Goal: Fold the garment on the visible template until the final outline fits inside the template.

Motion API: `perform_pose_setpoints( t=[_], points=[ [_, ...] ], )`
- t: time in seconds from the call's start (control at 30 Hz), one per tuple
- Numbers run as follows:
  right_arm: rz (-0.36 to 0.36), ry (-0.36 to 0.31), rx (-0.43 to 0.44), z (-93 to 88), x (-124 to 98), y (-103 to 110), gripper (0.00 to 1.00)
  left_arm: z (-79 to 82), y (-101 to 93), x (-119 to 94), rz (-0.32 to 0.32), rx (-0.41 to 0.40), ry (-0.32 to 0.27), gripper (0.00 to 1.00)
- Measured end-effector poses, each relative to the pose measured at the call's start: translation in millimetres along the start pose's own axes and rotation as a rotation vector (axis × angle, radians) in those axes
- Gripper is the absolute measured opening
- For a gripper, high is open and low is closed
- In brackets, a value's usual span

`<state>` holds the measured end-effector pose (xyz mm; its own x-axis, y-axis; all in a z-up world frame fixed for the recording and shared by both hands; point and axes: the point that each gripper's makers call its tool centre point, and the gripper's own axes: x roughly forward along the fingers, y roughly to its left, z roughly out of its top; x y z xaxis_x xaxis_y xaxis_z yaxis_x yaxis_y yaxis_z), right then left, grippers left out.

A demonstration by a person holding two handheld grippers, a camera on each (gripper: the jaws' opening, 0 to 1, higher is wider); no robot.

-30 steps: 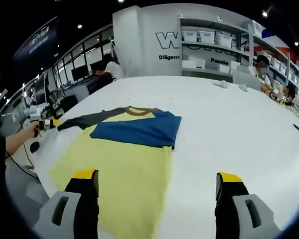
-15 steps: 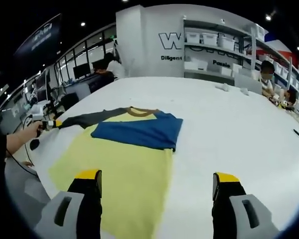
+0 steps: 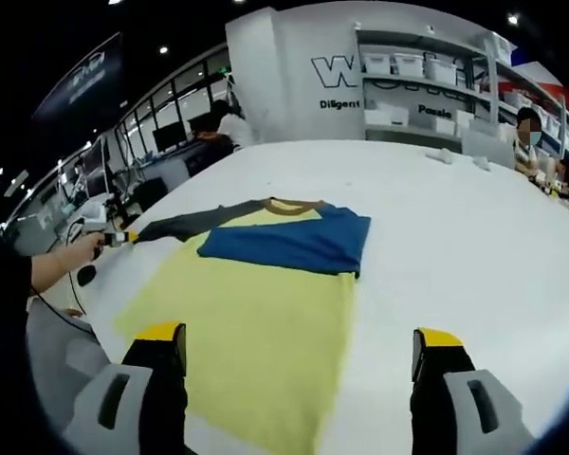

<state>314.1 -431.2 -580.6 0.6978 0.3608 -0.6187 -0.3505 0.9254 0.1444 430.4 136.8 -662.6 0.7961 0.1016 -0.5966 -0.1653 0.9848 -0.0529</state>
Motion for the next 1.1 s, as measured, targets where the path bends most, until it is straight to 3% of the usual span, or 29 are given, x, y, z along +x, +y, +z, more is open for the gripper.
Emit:
perform_pose_setpoints(
  t=[0.37,0.57,0.9,1.1],
  points=[
    [0.05,0.044,-0.053,-9.7,-2.9,12.0,0.99,6.5,3.5,9.1,-0.025,0.062,0.007,0.01],
    [0.059,0.045,-0.04,-10.4,-0.7,12.2,0.99,8.9,2.8,6.0,-0.022,0.014,0.003,0.01],
    [0.075,0.043,-0.04,-9.1,0.0,15.7,0.99,31.8,-19.4,-8.4,-0.043,0.04,-0.061,0.01],
    [0.074,0.047,-0.041,-9.1,-0.5,14.5,0.99,43.6,-44.4,-13.6,-0.099,0.044,-0.093,0.01]
  ],
)
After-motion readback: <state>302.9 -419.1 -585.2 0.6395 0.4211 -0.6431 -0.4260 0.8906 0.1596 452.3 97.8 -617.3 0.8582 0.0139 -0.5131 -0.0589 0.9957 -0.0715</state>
